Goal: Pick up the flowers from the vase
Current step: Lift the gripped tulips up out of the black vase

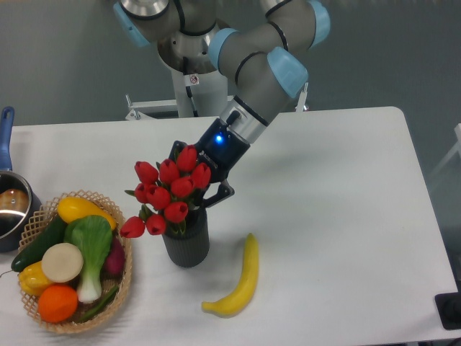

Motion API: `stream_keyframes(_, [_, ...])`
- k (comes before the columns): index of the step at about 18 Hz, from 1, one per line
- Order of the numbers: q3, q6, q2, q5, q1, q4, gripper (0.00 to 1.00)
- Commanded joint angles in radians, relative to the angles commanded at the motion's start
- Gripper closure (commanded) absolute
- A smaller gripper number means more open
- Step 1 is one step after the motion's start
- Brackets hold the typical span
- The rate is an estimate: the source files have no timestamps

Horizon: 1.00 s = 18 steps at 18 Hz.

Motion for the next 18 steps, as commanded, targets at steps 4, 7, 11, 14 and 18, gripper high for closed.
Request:
stream_keyframes(4, [0.032,-0.051,0.018,-0.006,0.003,0.0,0.52])
stream_keyframes(7, [0.045,-0.097,0.044,-0.037,0.002,0.0,0.52])
stream_keyframes(11, [0.064,-0.132,0.081,-0.055,0.015,0.0,0.52])
stream_keyframes(14, [0.112,-0.183,0.089,-0.08,0.026,0.0,0.53])
stream_keyframes(18, [0.135,-0.192,0.091,-0.089,0.028,0.0,0.6])
